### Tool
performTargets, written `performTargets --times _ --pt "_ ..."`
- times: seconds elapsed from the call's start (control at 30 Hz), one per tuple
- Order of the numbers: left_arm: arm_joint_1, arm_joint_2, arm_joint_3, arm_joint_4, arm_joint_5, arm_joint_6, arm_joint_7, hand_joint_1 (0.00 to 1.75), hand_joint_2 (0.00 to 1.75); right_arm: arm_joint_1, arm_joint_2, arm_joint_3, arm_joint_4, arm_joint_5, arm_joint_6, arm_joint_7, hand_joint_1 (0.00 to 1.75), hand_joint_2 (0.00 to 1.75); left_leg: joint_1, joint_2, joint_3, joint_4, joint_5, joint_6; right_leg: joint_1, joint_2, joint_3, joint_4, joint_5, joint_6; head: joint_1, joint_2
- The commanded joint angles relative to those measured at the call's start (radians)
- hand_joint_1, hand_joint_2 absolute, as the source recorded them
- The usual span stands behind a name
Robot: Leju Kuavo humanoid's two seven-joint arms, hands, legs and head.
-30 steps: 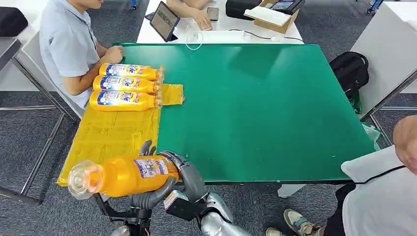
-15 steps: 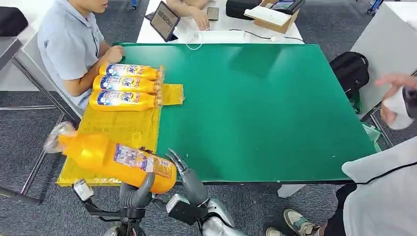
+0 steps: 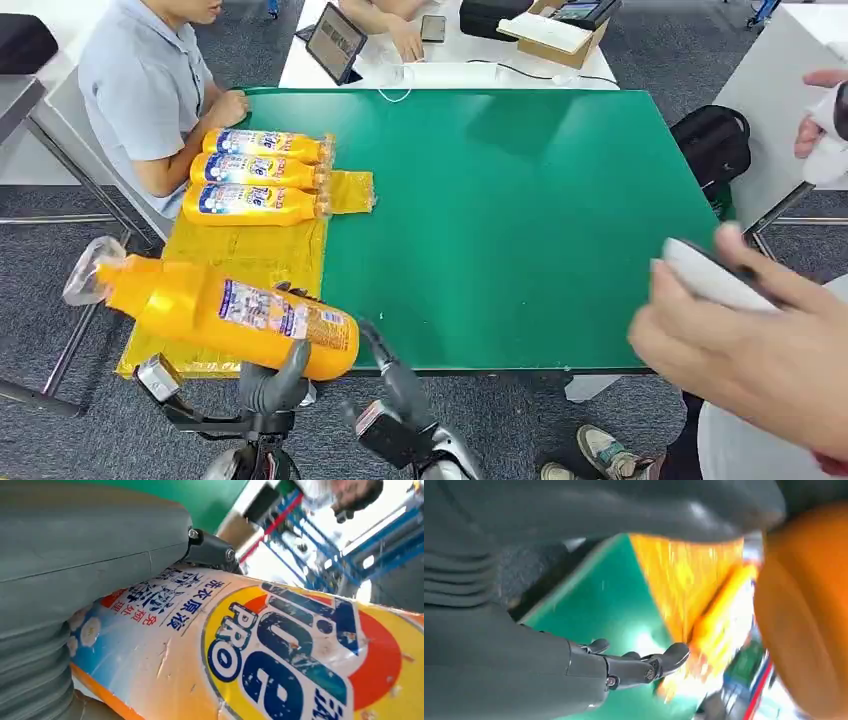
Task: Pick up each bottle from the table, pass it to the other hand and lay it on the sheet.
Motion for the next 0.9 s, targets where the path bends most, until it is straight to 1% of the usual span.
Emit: performTargets --times 0.03,0.07,0.1,0.13,0.17,0.2,0.23,0.27,0.3,0.33,0.37,0.4,0.43,0.47,0.5,0.53,0.57,0.6,0.63,0.7,0.73,0.77,0.8,0.83,0.87,0.9 --pt "-0.177 0.027 0.186 0.268 -0.67 0.759 -0.144 1.75 1.75 0.133 -0.071 -0.292 -0.266 -0.004 -0.125 0.002 0.0 0.0 0.0 -0.006 0.003 -0.002 0.001 -0.001 0.0 -0.006 0.004 -0.001 -0.001 -0.002 0.0 0.0" --pt "-0.204 0.007 0.274 0.332 -0.77 0.77 -0.143 1.75 1.75 0.136 -0.07 -0.307 -0.271 -0.007 -0.13 0.002 0.0 0.0 0.0 -0.006 0.003 -0.002 0.001 -0.001 0.001 -0.005 0.005 -0.001 -0.001 -0.002 0.0 0.0" --pt "-0.241 -0.062 0.448 0.398 -0.982 0.77 -0.185 1.75 1.75 0.137 -0.068 -0.316 -0.277 -0.005 -0.124 0.002 0.0 0.0 0.001 -0.006 0.004 -0.003 0.001 -0.002 0.001 -0.006 0.005 -0.002 -0.001 -0.003 0.0 0.0" --pt "-0.28 -0.093 0.555 0.459 -1.09 0.77 -0.207 1.75 1.75 0.134 -0.065 -0.321 -0.275 -0.007 -0.121 0.002 0.0 0.0 0.001 -0.007 0.006 -0.003 0.001 -0.002 0.001 -0.006 0.007 -0.002 -0.001 -0.003 0.0 0.0" --pt "-0.309 -0.114 0.66 0.472 -1.228 0.77 -0.214 1.75 1.75 0.128 -0.062 -0.316 -0.271 -0.008 -0.108 0.002 0.0 0.0 0.001 -0.006 0.007 -0.003 0.001 -0.003 0.002 -0.006 0.008 -0.003 -0.001 -0.004 0.0 0.0" --pt "-0.344 -0.118 0.73 0.513 -1.313 0.77 -0.214 1.75 1.75 0.122 -0.057 -0.308 -0.268 -0.011 -0.097 0.002 0.0 0.0 0.001 -0.003 0.004 -0.002 0.001 -0.001 0.001 -0.002 0.005 -0.002 0.0 -0.002 0.0 0.0" --pt "-0.365 -0.118 0.766 0.523 -1.381 0.77 -0.214 1.75 1.75 0.12 -0.055 -0.295 -0.28 -0.005 -0.102 0.002 0.0 0.0 0.002 -0.001 0.005 -0.001 0.0 -0.002 0.002 0.001 0.005 -0.001 0.0 -0.003 0.0 0.0" --pt "-0.384 -0.123 0.823 0.53 -1.487 0.77 -0.214 1.75 1.75 0.119 -0.055 -0.279 -0.292 -0.005 -0.094 0.002 0.0 0.0 0.001 -0.002 0.002 -0.001 0.001 -0.001 0.001 0.0 0.003 0.0 0.001 -0.002 -0.001 0.0" --pt "-0.407 -0.12 0.843 0.548 -1.56 0.77 -0.214 1.71 1.75 0.121 -0.055 -0.262 -0.31 -0.003 -0.097 0.002 0.0 0.0 0.002 -0.001 0.003 0.0 0.0 -0.001 0.002 0.001 0.004 0.0 0.0 -0.002 0.0 0.0" --pt "-0.424 -0.127 0.887 0.548 -1.643 0.77 -0.214 1.71 1.75 0.124 -0.061 -0.244 -0.334 -0.004 -0.091 0.002 0.0 0.0 0.002 0.0 0.002 0.0 0.001 -0.001 0.001 0.002 0.002 0.001 0.001 -0.002 0.0 0.0" --pt "-0.439 -0.125 0.894 0.558 -1.665 0.77 -0.214 1.64 1.75 0.126 -0.057 -0.238 -0.341 -0.002 -0.098 0.002 0.0 0.0 0.002 0.003 0.003 0.001 0.0 -0.001 0.002 0.004 0.002 0.001 0.001 -0.003 0.0 0.0" --pt "-0.464 -0.133 0.949 0.585 -1.738 0.77 -0.214 1.68 1.75 0.13 -0.065 -0.221 -0.375 -0.006 -0.098 0.002 0.0 0.0 0.002 0.005 0.005 0.001 -0.001 -0.002 0.002 0.005 0.003 0.002 0.0 -0.004 -0.001 0.0" --pt "-0.482 -0.129 0.975 0.603 -1.831 0.77 -0.185 1.54 1.75 0.132 -0.069 -0.208 -0.396 -0.007 -0.099 0.002 0.0 0.0 0.002 0.005 0.005 0.001 -0.001 -0.002 0.002 0.004 0.004 0.002 -0.001 -0.004 0.0 0.0" --pt "-0.493 -0.105 0.966 0.634 -1.963 0.77 -0.105 1.45 1.75 0.132 -0.07 -0.2 -0.417 -0.015 -0.096 0.002 0.0 0.0 0.003 0.003 0.005 0.001 -0.001 -0.002 0.003 0.002 0.004 0.002 -0.001 -0.005 0.0 0.0" --pt "-0.502 -0.084 0.94 0.675 -2.025 0.77 -0.047 1.41 1.75 0.131 -0.07 -0.197 -0.42 -0.02 -0.088 0.002 0.0 0.0 0.003 0.001 0.004 0.001 -0.001 -0.002 0.003 -0.001 0.004 0.001 -0.001 -0.004 0.0 0.0" --pt "-0.515 -0.035 0.875 0.752 -2.117 0.77 0.069 1.47 1.75 0.126 -0.066 -0.195 -0.421 -0.028 -0.075 0.002 0.0 0.0 0.001 0.001 0.004 0.0 0.0 -0.001 0.001 0.001 0.003 0.001 0.0 -0.003 0.0 0.0" --pt "-0.544 0.021 0.805 0.888 -2.187 0.77 0.181 1.47 1.75 0.12 -0.064 -0.193 -0.412 -0.025 -0.065 0.002 0.0 0.0 0.002 0.001 0.005 0.0 -0.001 -0.002 0.002 0.001 0.004 0.001 -0.001 -0.004 0.0 0.0" --pt "-0.574 0.056 0.762 0.995 -2.198 0.77 0.248 1.5 1.75 0.116 -0.059 -0.199 -0.399 -0.024 -0.058 0.002 0.0 0.0 0.001 0.001 0.005 -0.001 0.0 -0.001 0.001 0.002 0.004 0.0 0.0 -0.003 0.0 0.0" --pt "-0.619 0.112 0.63 1.145 -2.198 0.77 0.359 1.54 1.75 0.122 -0.039 -0.219 -0.392 -0.015 -0.046 0.002 0.0 0.0 0.001 0.0 0.006 -0.002 0.001 -0.001 0.001 0.0 0.005 -0.001 0.0 -0.004 0.0 0.0" --pt "-0.64 0.124 0.602 1.206 -2.196 0.751 0.388 1.47 1.75 0.123 -0.027 -0.228 -0.384 -0.004 -0.04 0.002 0.0 0.0 0.001 -0.004 0.006 -0.003 0.002 -0.002 0.001 -0.004 0.006 -0.001 0.0 -0.004 0.0 0.0" --pt "-0.65 0.122 0.6 1.23 -2.18 0.711 0.383 1.47 1.75 0.124 -0.023 -0.237 -0.367 -0.005 -0.029 0.002 0.0 0.0 0.001 -0.004 0.005 -0.002 0.002 -0.002 0.001 -0.004 0.005 0.0 0.0 -0.004 0.0 0.0" --pt "-0.65 0.117 0.6 1.233 -2.172 0.705 0.38 1.33 1.75 0.124 -0.023 -0.239 -0.363 -0.006 -0.021 0.002 0.0 0.0 0.001 -0.001 0.004 -0.001 0.002 -0.001 0.001 -0.001 0.003 0.0 0.001 -0.003 0.0 0.0" --pt "-0.65 0.105 0.618 1.232 -2.106 0.654 0.32 1.31 1.75 0.129 -0.019 -0.251 -0.359 0.002 -0.014 0.002 0.0 0.0 0.002 0.0 0.005 -0.001 0.001 -0.002 0.001 0.0 0.004 0.0 0.0 -0.004 0.0 0.0" --pt "-0.648 0.097 0.627 1.225 -2.071 0.636 0.294 1.29 1.75 0.131 -0.016 -0.257 -0.355 0.002 -0.008 0.002 0.0 0.0 0.002 0.001 0.004 0.0 0.001 -0.001 0.002 0.002 0.003 0.0 0.001 -0.003 0.0 0.0" --pt "-0.648 0.097 0.627 1.225 -2.071 0.636 0.294 0.49 1.75 0.131 -0.016 -0.257 -0.355 0.002 -0.008 0.002 0.0 0.0 0.002 0.0 0.005 -0.001 0.0 -0.001 0.002 0.0 0.004 0.0 0.0 -0.004 -0.001 0.0" --pt "-0.639 0.072 0.64 1.199 -1.979 0.591 0.209 0.14 1.75 0.122 -0.032 -0.256 -0.335 -0.006 0.011 0.002 0.0 0.0 0.001 -0.002 0.006 -0.002 0.001 -0.001 0.001 -0.001 0.006 -0.001 0.0 -0.003 0.0 0.0"
